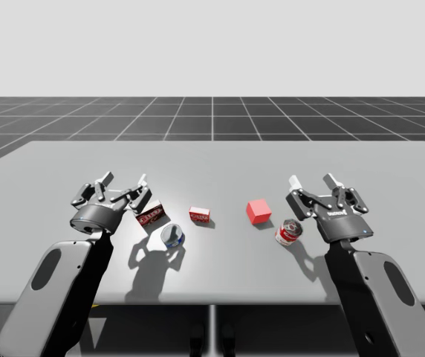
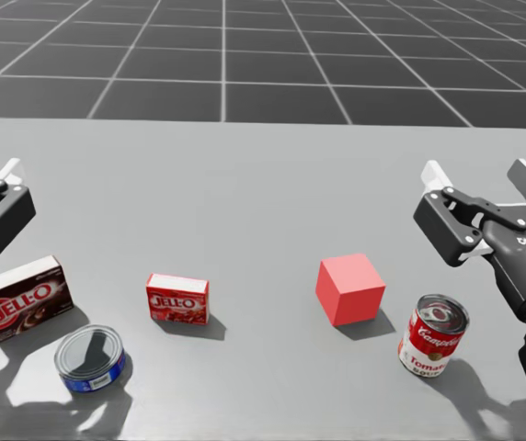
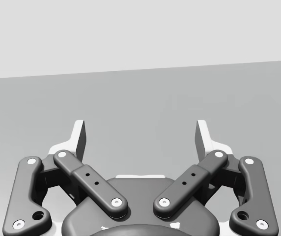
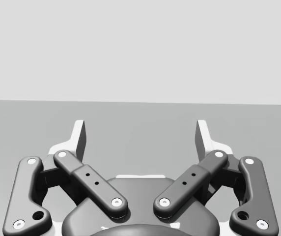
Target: Find the red cube and pick it up.
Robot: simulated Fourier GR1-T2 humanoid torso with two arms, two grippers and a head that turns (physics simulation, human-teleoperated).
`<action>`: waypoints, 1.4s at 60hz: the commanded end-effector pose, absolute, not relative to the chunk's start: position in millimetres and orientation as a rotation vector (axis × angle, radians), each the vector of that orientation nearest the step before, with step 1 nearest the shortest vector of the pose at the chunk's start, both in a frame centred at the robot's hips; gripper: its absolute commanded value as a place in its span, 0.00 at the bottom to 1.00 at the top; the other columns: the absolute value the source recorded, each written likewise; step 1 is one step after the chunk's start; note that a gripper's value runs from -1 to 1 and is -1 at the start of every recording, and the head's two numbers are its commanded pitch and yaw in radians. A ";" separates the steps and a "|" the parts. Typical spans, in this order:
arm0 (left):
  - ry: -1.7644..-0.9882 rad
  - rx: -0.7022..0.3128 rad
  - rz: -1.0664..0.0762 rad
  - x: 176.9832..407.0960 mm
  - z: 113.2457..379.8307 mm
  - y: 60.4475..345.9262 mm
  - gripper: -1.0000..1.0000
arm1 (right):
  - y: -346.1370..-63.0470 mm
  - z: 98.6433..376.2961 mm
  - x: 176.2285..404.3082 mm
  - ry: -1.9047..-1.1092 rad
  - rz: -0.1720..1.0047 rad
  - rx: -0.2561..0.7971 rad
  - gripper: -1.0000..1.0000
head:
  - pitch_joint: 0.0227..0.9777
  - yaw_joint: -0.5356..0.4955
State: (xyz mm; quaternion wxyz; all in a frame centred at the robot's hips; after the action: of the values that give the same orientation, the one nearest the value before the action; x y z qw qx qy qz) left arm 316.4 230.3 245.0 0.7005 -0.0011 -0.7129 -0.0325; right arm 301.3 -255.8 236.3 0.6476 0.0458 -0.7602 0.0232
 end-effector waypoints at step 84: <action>-1.584 0.010 -0.089 317.7 242.6 226.8 0.00 | -121.4 164.1 205.4 -1.471 -0.080 0.087 0.00 | 0.79 0.28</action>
State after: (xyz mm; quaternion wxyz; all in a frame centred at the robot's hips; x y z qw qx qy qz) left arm 318.1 226.6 242.6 0.7016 0.0037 -0.7115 -0.0390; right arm 208.8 -129.1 189.5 0.7199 0.0502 -0.6914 -0.0331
